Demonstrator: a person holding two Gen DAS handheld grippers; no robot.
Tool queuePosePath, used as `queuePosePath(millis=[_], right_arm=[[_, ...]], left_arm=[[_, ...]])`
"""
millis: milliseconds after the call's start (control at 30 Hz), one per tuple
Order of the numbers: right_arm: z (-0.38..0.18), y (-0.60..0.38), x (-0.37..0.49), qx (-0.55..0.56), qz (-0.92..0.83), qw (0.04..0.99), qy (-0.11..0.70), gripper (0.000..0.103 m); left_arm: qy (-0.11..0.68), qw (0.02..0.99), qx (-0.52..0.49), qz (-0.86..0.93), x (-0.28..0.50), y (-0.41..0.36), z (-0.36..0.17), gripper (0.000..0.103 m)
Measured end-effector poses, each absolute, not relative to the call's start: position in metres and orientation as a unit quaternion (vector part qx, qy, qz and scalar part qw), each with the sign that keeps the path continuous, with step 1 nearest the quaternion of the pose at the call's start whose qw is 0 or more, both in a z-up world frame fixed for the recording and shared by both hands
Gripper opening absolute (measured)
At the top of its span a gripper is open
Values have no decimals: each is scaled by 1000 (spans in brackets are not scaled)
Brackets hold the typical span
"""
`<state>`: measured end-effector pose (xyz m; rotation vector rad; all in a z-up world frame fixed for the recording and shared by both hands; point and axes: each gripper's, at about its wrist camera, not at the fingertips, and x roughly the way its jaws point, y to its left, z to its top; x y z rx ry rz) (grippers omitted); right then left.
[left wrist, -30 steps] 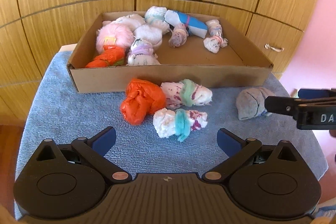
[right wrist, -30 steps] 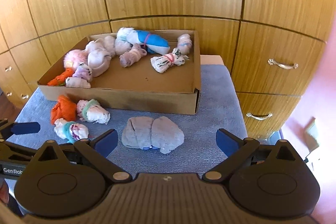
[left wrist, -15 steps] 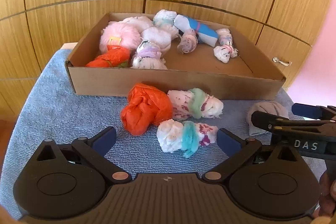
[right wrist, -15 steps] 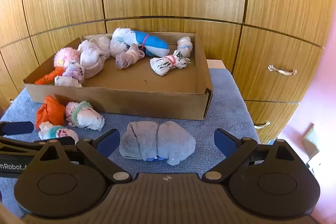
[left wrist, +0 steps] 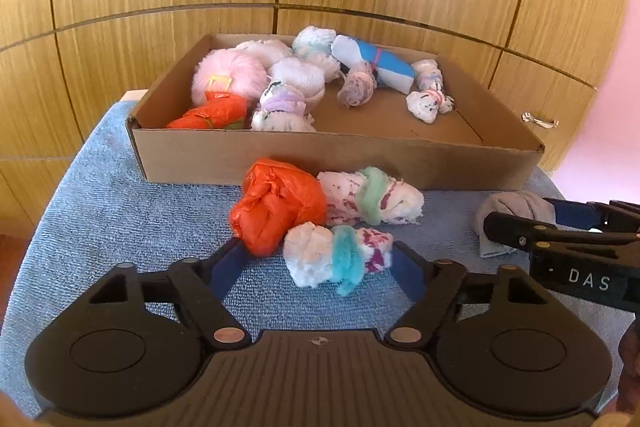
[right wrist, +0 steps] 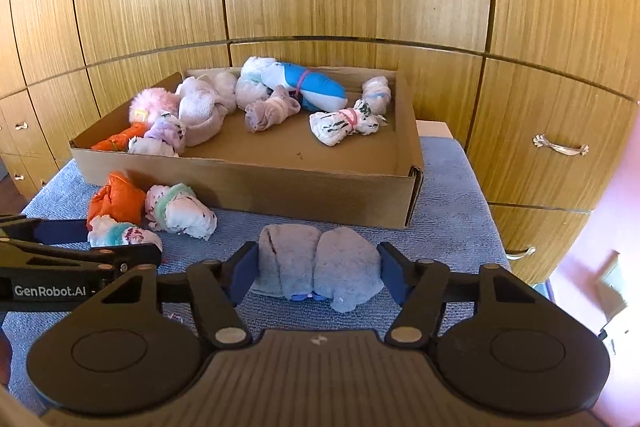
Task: Organize objects
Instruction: 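Grasp the white teal-banded bundle with the left gripper while the right grasps the grey sock roll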
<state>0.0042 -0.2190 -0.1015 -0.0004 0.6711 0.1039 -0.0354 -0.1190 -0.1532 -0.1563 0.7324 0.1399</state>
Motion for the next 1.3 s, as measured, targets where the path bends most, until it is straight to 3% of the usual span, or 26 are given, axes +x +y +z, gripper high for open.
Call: queuePosePath(millis=[200, 267, 333, 800, 900, 1033, 1300], right_arm=[[-99, -222, -15, 6, 64, 944, 323, 60], [-100, -222, -18, 4, 69, 943, 325, 60], [-102, -221, -18, -1, 66, 943, 326, 61], [-103, -225, -17, 13, 70, 944, 324, 63], [-104, -225, -19, 14, 71, 943, 324, 63], [-104, -225, -19, 17, 70, 943, 324, 63], [-104, -226, -21, 20, 70, 943, 325, 64]], left_arm=[[354, 931, -72, 59, -47, -119, -154, 76], [357, 930, -68, 55, -46, -119, -155, 87], [355, 931, -66, 54, -44, -119, -156, 89], [353, 933, -74, -14, -31, -116, -155, 89], [353, 934, -49, -22, -32, -118, -156, 84], [349, 937, -30, -8, -38, -118, -156, 67], [338, 939, -51, 31, -53, -123, -156, 68]])
